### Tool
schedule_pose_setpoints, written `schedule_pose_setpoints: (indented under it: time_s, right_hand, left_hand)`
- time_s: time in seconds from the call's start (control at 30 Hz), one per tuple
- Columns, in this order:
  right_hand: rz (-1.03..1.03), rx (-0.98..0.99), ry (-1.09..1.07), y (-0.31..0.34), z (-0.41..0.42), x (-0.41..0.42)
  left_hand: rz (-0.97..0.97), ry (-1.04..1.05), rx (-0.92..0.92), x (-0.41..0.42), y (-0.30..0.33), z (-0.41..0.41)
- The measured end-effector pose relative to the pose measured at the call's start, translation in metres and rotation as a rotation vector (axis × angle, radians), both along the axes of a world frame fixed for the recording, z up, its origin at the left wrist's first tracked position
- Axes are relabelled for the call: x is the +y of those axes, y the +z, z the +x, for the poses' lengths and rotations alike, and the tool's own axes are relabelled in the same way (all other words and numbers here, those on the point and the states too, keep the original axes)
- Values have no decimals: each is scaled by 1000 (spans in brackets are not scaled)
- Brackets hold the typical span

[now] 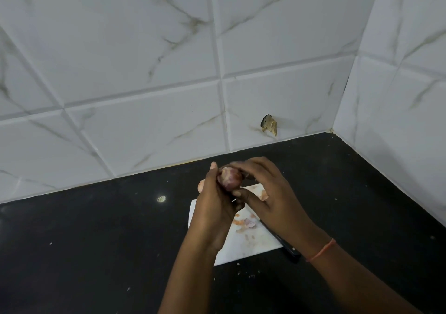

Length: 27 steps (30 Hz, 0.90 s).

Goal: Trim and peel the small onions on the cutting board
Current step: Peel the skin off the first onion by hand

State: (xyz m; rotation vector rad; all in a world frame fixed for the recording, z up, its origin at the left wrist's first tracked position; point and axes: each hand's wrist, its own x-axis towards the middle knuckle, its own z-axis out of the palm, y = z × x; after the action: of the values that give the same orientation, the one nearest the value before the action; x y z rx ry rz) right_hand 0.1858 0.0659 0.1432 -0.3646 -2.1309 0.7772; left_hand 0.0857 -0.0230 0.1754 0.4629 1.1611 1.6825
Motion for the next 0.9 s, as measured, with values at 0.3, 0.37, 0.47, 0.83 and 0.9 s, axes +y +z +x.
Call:
schedule_pose_setpoints:
  time_s: [0.3,0.37,0.47,0.83,0.9]
  right_hand:
    - [-56,112,-116,2,1,-3]
    - [-163,99,-83,4,1,-5]
    - [-155,68,1,7,2,-3]
    - [-201,-63,74,16,8,0]
    - [-202,-87,104,17,8,1]
  left_hand:
    - [44,70,-27,2,-10,0]
    - [76,69,-38,1,-10,-2]
    - [113,35,-25,-1,-8,-3]
    - [82,22,80,-7,-12,-4]
    - [89,-1,83,-7,-11,-4]
